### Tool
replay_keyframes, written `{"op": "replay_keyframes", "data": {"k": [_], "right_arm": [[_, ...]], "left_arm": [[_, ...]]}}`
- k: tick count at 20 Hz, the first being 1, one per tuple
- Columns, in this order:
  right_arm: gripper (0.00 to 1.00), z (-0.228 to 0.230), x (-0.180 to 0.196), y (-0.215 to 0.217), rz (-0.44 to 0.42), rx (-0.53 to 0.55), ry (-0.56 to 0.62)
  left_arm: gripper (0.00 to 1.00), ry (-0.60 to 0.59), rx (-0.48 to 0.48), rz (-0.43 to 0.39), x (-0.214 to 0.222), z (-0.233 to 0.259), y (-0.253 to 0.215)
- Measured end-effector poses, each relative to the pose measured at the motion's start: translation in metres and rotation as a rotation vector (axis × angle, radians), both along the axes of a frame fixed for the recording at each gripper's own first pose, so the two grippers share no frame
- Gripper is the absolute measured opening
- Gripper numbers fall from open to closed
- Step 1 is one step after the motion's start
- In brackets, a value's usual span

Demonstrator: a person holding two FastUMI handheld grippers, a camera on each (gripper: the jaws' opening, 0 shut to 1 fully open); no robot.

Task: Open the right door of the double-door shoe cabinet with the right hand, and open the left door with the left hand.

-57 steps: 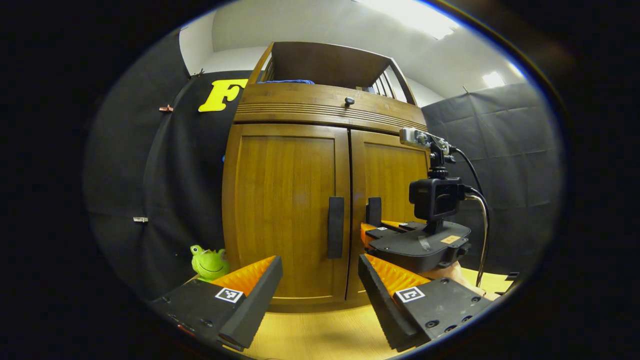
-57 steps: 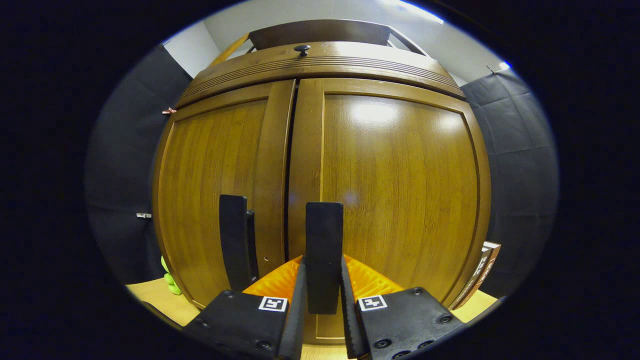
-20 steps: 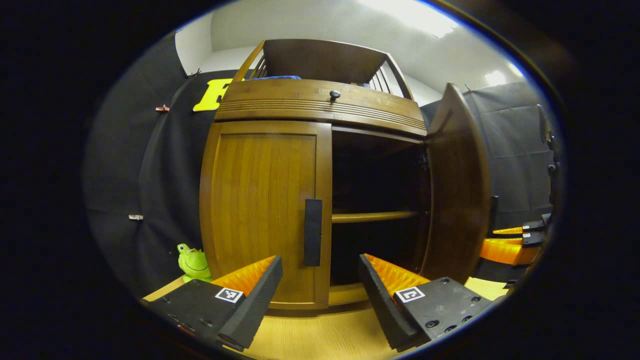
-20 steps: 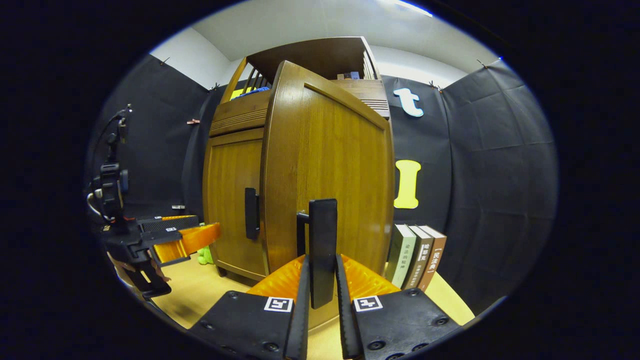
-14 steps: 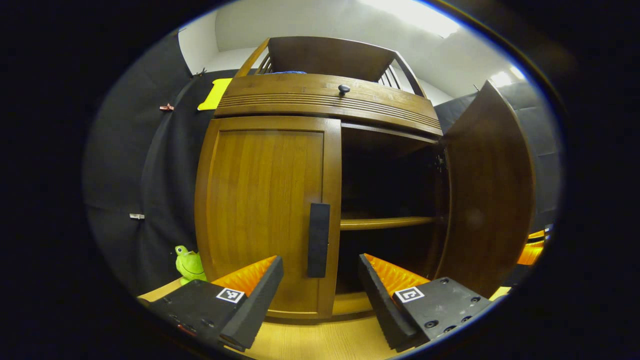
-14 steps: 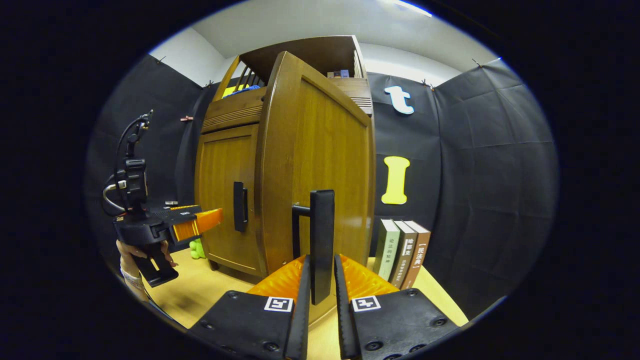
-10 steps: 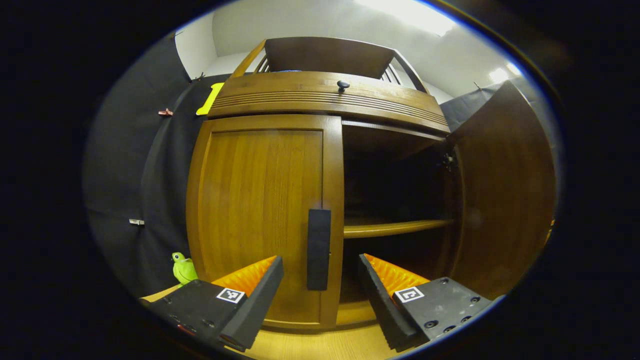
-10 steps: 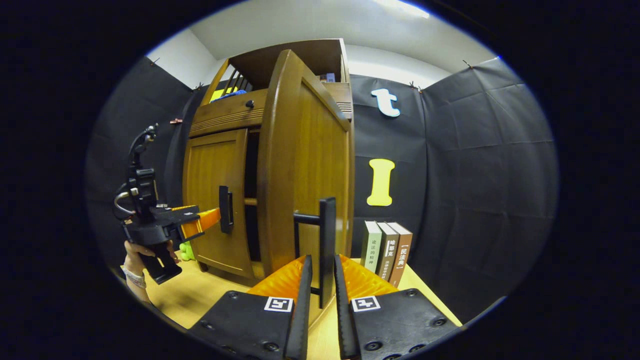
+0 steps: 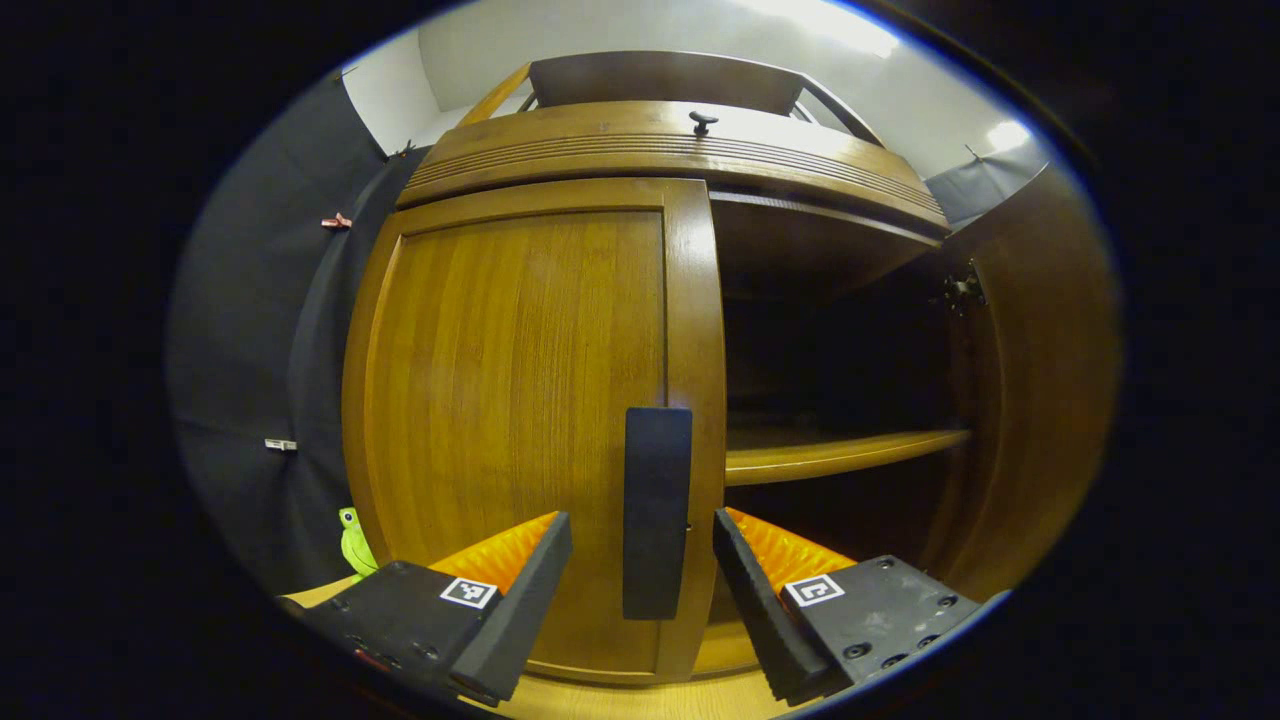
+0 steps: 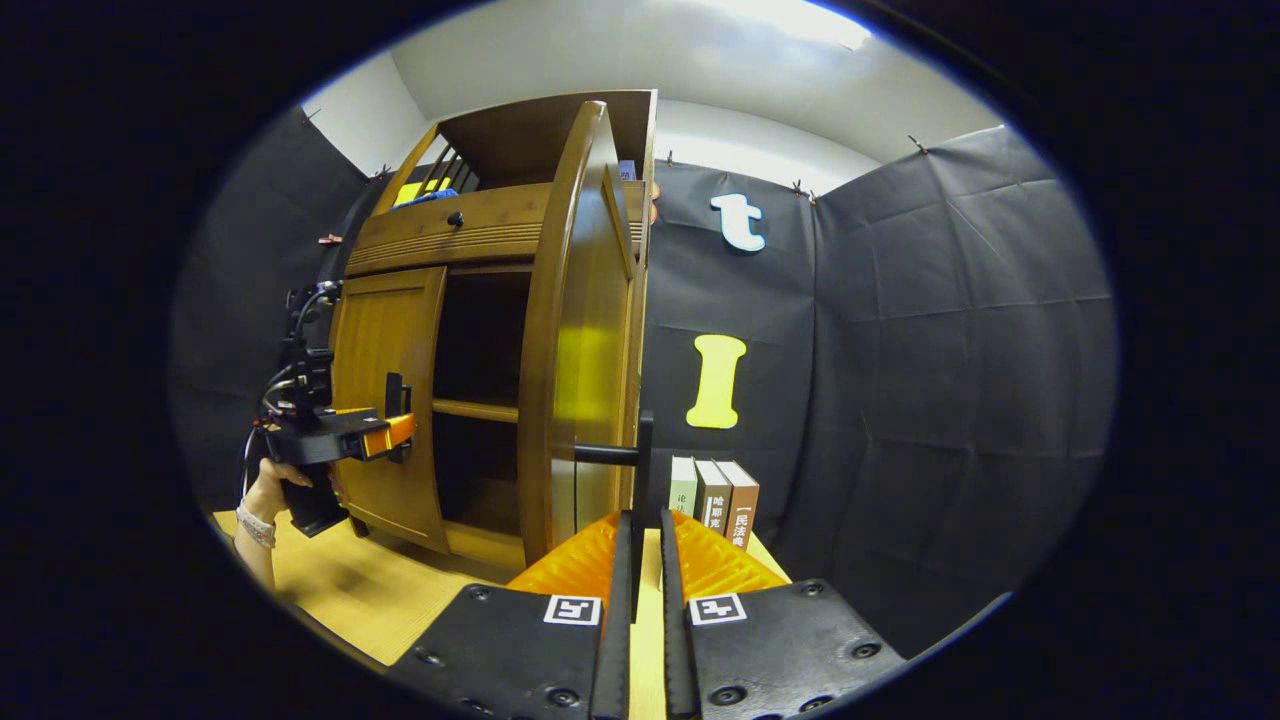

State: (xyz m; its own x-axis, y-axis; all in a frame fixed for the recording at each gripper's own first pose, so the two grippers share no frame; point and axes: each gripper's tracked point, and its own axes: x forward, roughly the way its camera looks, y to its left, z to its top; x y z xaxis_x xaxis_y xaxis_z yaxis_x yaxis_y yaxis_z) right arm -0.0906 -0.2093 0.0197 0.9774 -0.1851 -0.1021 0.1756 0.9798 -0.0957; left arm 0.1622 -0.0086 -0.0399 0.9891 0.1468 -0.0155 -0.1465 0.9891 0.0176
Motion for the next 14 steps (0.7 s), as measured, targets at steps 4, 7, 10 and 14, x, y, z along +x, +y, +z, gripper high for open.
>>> {"op": "replay_keyframes", "data": {"k": [4, 7, 10, 14], "right_arm": [[0.21, -0.001, -0.002, -0.014, 0.003, 0.048, -0.005], [0.14, 0.0, -0.003, -0.017, 0.014, 0.06, -0.011], [0.2, 0.0, -0.003, -0.019, 0.017, 0.041, -0.019], [0.29, 0.001, -0.011, -0.032, -0.017, 0.032, -0.037]], "left_arm": [[0.87, 0.02, -0.035, 0.008, 0.013, -0.008, 0.001], [0.82, 0.015, -0.058, 0.007, 0.014, -0.006, 0.003], [0.72, 0.002, -0.082, 0.02, 0.015, -0.001, 0.008], [0.61, 0.019, -0.107, -0.007, 0.016, -0.003, 0.002]]}}
